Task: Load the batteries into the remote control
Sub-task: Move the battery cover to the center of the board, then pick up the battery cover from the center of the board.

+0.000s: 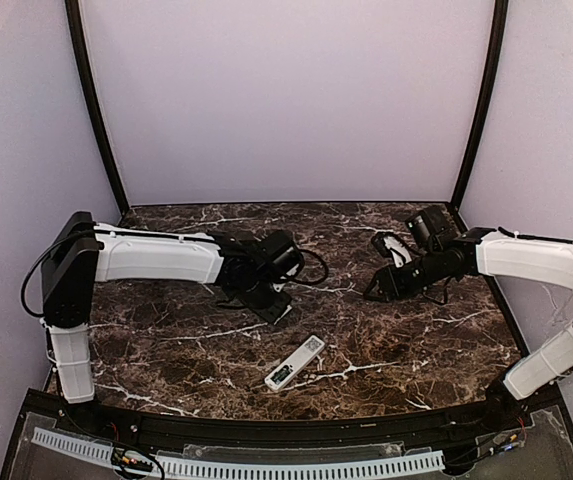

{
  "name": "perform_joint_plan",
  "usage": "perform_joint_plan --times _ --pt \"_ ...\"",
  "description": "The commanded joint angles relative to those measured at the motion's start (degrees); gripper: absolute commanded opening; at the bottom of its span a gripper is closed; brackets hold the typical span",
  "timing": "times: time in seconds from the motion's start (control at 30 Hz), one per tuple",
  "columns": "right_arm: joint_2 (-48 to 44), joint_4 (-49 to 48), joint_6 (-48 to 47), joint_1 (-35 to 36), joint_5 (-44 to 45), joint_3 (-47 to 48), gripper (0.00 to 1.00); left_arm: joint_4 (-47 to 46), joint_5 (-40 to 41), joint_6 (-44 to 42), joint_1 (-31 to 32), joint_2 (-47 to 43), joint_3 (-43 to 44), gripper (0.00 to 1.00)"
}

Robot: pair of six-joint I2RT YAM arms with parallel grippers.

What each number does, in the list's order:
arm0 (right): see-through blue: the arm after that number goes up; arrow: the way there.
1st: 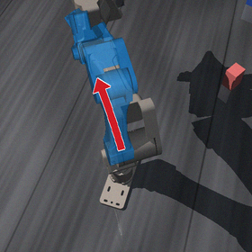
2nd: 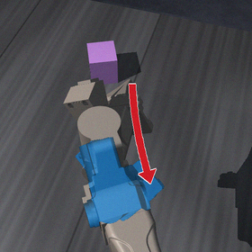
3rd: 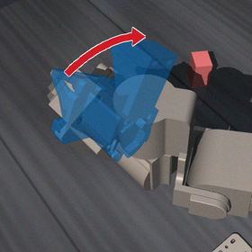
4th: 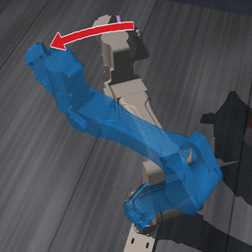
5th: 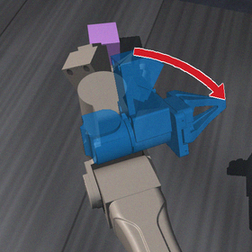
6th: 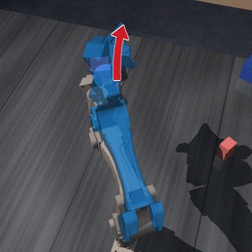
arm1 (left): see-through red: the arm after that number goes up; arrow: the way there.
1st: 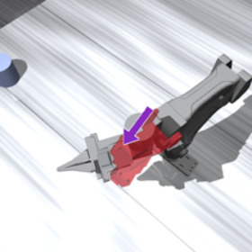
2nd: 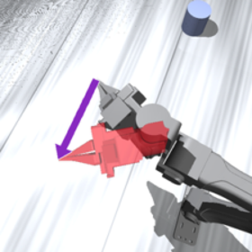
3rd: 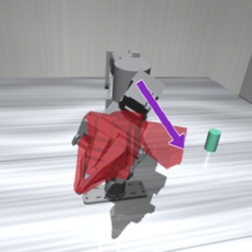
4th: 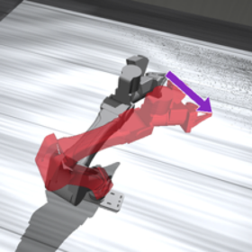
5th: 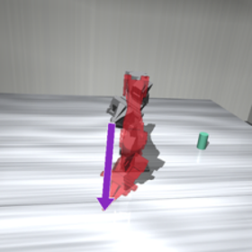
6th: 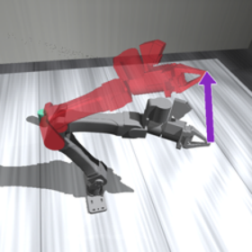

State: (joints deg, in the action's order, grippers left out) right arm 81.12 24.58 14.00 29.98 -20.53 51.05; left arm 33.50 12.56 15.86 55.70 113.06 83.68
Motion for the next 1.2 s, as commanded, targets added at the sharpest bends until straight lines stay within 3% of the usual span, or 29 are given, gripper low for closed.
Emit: perform_joint_plan --times 0.0,0.13,0.5,0.87,1.17 --pt "0.8 -1.8 -0.4 -0.3 -1.4 -0.4 0.48 0.2 -0.3 -1.5 -0.1 -3.2 -3.7 0.45" --pt "1.1 -2.0 -0.4 -0.3 -1.7 -0.3 0.48 -0.4 -1.8 -1.0 -1.1 -2.9 -3.3 0.51" --pt "1.5 -1.7 -0.7 -0.3 -1.5 -0.1 0.48 2.5 -8.1 -2.5 -3.2 3.7 2.2 0.49" --pt "1.2 -1.7 -0.8 -0.3 -1.2 -0.4 0.47 2.0 -8.5 -3.5 -4.5 7.4 4.0 0.49" --pt "1.3 -1.6 -1.1 -0.3 -0.7 -0.1 0.47 2.3 -10.7 -4.2 -5.0 9.7 3.7 0.36"
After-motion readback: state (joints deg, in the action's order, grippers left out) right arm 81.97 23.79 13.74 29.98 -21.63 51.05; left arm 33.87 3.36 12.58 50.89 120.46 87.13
